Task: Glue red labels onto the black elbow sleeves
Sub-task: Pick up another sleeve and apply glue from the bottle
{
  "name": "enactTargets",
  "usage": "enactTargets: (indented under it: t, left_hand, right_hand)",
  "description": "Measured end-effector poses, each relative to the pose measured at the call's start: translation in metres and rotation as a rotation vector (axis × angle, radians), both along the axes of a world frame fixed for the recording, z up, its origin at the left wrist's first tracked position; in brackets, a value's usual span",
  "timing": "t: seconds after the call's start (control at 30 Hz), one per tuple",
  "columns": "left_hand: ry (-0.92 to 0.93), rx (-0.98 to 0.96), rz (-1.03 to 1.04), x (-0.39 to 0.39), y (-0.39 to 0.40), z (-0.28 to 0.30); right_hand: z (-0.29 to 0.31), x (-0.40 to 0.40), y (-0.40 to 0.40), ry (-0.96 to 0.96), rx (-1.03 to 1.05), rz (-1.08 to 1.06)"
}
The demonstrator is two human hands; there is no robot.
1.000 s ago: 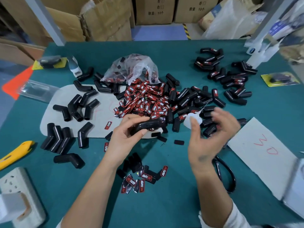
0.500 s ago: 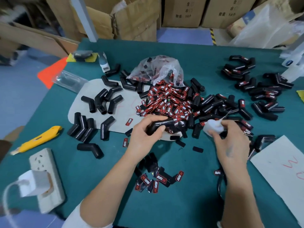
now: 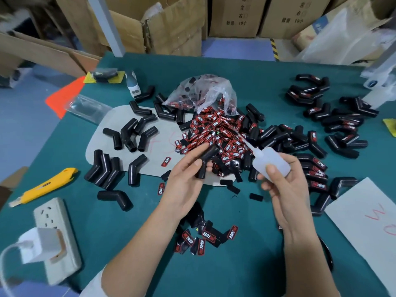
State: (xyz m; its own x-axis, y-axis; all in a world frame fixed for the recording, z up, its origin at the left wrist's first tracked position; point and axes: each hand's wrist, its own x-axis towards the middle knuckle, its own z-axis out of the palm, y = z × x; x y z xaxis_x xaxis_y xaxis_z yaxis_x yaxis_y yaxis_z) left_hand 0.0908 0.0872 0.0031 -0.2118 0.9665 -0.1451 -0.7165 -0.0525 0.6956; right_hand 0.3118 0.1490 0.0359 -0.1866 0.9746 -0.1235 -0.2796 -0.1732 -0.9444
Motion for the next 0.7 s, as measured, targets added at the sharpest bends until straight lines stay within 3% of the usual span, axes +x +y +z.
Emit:
enactTargets:
  t: [0.1, 0.33, 0.53, 0.7]
  left_hand:
    - [0.04, -0.005, 0.027, 0.0, 0.002, -0.003]
    - [0.348, -0.061, 0.051, 0.004, -0.003, 0.0]
    - [0.354, -0.089, 0.088, 0.005, -0.004, 0.0]
    - [0.523, -0.149, 0.153, 0.002, -0.002, 0.003]
  right_hand:
    - [0.0, 0.006, 0.003, 0.077, -0.003, -0.051]
    - [0.008, 0.006, 0.001, 0.164, 0.003, -0.082]
    - [0.01, 0.004, -0.005, -0.05, 0.145, -0.081]
    - [0.008, 0.003, -0.005, -0.158, 0.209, -0.12]
